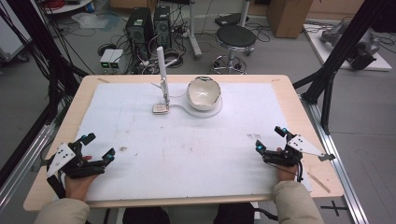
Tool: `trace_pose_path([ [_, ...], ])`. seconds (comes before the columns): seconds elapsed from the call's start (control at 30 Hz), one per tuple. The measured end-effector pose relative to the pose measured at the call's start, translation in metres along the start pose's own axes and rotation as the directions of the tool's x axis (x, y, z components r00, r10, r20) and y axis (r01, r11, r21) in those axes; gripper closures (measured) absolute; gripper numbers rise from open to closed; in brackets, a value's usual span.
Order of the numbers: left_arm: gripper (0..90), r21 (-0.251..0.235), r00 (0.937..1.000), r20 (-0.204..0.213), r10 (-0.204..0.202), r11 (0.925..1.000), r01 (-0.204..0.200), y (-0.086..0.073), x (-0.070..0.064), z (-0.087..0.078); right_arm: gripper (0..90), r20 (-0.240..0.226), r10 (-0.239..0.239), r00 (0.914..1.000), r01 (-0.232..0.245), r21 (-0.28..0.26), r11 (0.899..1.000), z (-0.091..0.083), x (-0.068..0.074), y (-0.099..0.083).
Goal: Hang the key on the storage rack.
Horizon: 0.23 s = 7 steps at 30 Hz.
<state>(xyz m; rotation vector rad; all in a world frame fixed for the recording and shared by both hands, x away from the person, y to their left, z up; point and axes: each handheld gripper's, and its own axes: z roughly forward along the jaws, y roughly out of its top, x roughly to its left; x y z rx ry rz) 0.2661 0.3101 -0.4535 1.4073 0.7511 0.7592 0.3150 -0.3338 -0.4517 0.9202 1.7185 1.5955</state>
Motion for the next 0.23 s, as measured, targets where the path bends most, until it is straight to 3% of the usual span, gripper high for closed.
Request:
trace_pose_path([
  [0.07, 1.7, -0.005, 0.9997, -0.002, 0.026, 0.9997, -0.026, -0.0003, -0.0025, -0.0006, 0.7, -0.001, 0.000, 1.0000, 0.000, 0.002, 1.000, 0.0000, 0.0004, -0.0001],
  [0.17, 1.7, -0.009, 0.9999, -0.008, 0.009, 0.9999, -0.009, -0.0005, -0.0011, -0.0004, 0.7, 0.000, -0.001, 1.0000, 0.001, 0.000, 1.000, 0.0000, -0.0001, -0.0001],
  [0.23, 1.7, -0.007, 0.9998, -0.007, 0.019, 0.9998, -0.019, -0.0005, -0.0020, -0.0005, 0.7, -0.001, -0.011, 0.9999, 0.011, -0.001, 1.000, 0.0002, 0.0004, -0.0001],
])
